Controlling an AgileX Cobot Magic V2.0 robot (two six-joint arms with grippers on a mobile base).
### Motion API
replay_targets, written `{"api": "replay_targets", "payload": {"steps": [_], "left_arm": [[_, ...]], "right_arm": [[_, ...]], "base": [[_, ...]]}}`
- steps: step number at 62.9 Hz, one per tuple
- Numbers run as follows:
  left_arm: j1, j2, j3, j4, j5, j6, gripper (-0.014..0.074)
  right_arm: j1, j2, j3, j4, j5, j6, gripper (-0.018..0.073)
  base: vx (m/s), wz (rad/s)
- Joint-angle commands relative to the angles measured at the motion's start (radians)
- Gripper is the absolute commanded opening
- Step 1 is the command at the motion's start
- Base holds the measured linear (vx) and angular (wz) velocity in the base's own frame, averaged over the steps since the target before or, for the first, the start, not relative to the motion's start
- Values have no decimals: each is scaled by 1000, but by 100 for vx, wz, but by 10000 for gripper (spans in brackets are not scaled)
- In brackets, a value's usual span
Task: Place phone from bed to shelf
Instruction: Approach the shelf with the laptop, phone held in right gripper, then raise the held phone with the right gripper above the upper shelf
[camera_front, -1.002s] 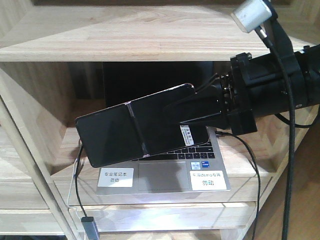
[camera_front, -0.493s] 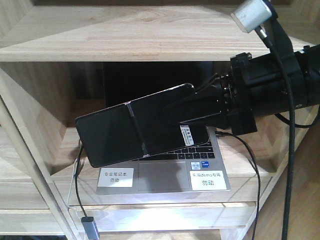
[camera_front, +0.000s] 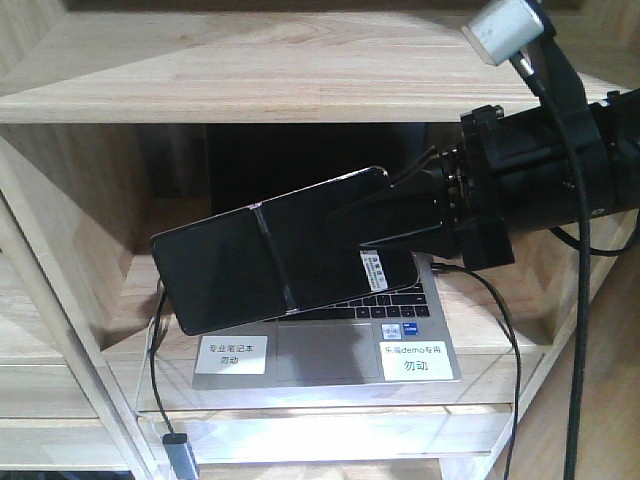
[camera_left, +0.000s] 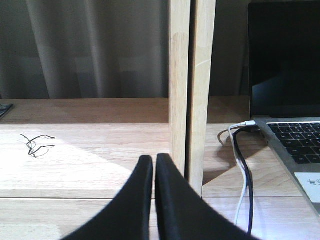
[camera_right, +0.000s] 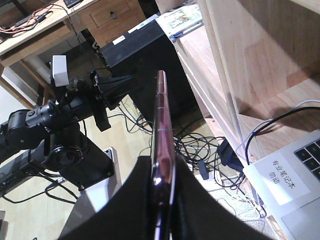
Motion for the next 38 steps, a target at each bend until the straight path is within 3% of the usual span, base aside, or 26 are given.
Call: {"api": "replay_targets", "payload": {"steps": [1, 20, 38], "left_arm": [[0, -8, 7, -9, -70, 0, 1], [0, -8, 7, -9, -70, 0, 1], [0, -8, 7, -9, -70, 0, 1]], "right_arm": [[2, -28, -27, 107, 54, -3, -2], [2, -28, -64, 184, 55, 0, -2], [2, -28, -297, 186, -21, 51, -2]], "base": [[0, 0], [0, 0], [0, 0]]}}
